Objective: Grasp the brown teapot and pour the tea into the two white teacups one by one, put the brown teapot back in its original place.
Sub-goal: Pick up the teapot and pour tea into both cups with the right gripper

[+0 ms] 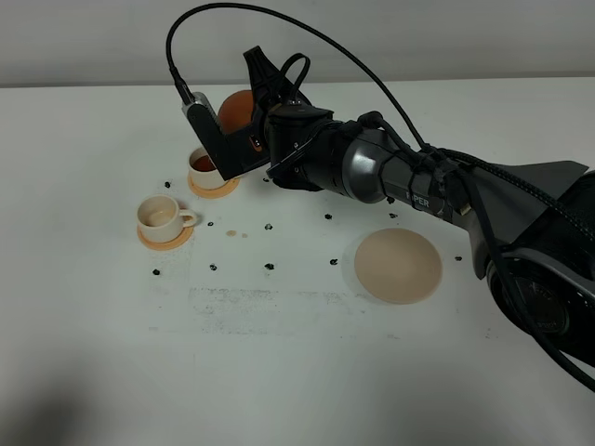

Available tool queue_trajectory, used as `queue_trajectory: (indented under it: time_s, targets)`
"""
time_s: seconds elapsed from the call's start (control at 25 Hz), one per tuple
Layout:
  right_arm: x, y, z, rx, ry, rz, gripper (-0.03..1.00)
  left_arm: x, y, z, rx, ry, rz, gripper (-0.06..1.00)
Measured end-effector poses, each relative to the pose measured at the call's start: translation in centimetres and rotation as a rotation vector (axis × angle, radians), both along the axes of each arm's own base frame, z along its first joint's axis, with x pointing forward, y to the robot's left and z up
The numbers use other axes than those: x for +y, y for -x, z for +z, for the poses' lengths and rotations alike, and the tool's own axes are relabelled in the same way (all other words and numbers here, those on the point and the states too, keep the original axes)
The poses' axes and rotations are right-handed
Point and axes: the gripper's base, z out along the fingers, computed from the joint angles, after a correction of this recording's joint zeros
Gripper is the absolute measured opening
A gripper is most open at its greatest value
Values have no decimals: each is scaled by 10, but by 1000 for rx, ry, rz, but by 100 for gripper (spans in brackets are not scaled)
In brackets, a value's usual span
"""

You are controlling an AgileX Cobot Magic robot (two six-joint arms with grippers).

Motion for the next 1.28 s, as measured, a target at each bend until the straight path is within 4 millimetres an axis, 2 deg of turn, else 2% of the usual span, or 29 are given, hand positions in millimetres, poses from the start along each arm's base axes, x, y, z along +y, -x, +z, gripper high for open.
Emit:
queue_trajectory:
  time_s: [0.64,1.04,1.16,1.28]
  targets:
    - [0,-1,1,-17,14,15,11,0,0,0,0,0,0,43]
    - [0,3,-5,81,-74,-55,11,0,0,0,0,0,0,43]
    - [-1,5,5,88,-114,-74,11,0,0,0,0,0,0,43]
    - [-4,7,24,85,-171,-110,11,0,0,0,0,0,0,43]
